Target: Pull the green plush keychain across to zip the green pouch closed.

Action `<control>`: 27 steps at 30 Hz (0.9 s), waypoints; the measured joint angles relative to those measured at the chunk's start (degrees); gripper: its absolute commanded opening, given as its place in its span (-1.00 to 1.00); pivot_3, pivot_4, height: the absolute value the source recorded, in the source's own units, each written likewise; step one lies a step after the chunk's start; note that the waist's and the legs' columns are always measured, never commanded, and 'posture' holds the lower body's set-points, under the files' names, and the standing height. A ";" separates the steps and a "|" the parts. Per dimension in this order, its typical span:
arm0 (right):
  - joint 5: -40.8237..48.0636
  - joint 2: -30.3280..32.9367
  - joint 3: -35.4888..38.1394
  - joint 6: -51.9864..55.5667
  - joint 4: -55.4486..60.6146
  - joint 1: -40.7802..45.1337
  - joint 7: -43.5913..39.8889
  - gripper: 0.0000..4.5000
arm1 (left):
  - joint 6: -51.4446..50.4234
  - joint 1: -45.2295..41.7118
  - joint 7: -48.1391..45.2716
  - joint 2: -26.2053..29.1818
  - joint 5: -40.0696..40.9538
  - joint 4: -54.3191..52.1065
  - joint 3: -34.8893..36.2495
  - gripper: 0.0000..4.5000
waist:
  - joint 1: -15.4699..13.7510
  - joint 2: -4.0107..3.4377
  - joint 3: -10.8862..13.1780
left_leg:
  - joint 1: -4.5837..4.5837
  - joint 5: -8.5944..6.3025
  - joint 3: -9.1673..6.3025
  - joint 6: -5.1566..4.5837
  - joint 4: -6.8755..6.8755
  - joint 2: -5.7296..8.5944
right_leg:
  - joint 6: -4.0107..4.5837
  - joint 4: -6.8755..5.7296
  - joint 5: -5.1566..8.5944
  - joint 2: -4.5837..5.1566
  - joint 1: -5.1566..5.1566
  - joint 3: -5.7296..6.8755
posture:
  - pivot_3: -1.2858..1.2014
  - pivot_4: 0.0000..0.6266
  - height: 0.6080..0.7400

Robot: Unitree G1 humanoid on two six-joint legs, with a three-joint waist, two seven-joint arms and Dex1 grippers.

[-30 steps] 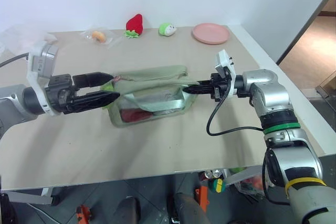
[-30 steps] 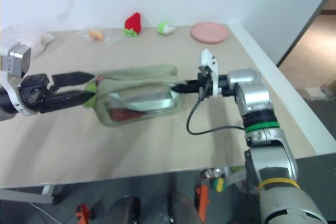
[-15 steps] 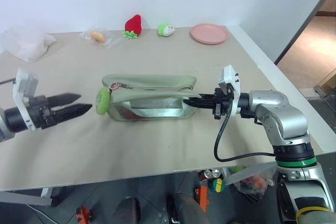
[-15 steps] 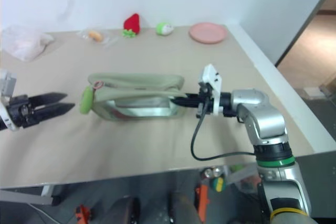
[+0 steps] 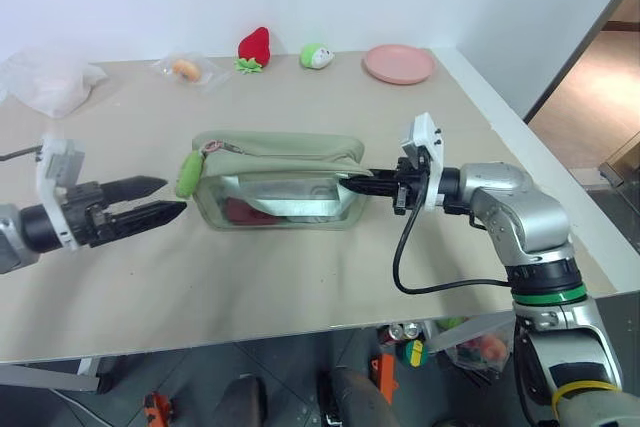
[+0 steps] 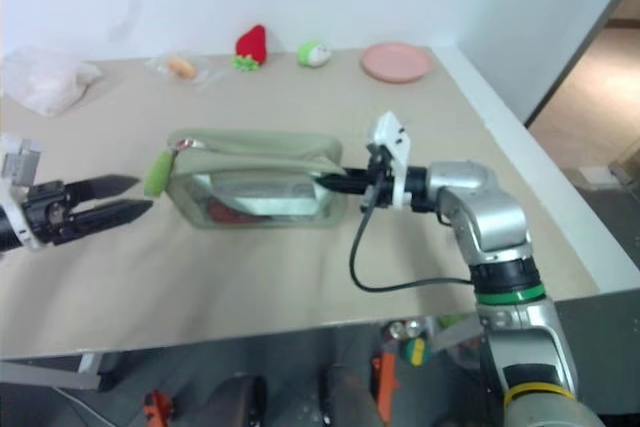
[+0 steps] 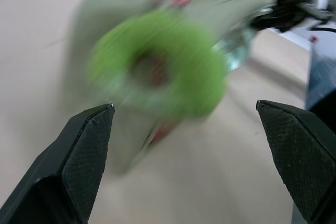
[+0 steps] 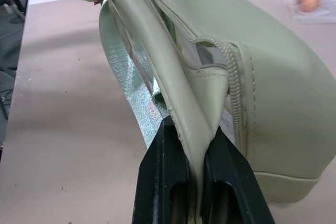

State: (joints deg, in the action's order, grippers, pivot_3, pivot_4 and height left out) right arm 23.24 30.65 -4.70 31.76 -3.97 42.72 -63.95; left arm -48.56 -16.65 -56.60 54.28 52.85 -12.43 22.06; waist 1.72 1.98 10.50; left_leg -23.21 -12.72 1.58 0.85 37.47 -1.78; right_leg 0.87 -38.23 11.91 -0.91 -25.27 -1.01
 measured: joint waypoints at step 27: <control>-1.20 -0.83 -0.21 -4.12 -4.76 1.29 -2.06 -1.00 | 1.28 -0.03 -0.85 -0.63 -2.28 0.50 -0.84 -0.13 | 0.14 0.01 0.00 | 0.00 -0.01 -0.02 -0.01 -0.01 -0.02 | -0.01 0.01 0.02 -0.01 0.01 0.00 | 0.03 -0.52 1.00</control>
State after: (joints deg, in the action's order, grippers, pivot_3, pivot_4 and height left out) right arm 22.04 29.81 -4.91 27.63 -8.73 44.00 -66.01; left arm -47.28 -16.68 -57.46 53.66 50.57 -11.94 21.21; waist 1.86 1.99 10.50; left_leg -23.21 -12.73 1.56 0.84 37.46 -1.79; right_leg 0.86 -38.21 11.93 -0.92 -25.25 -1.02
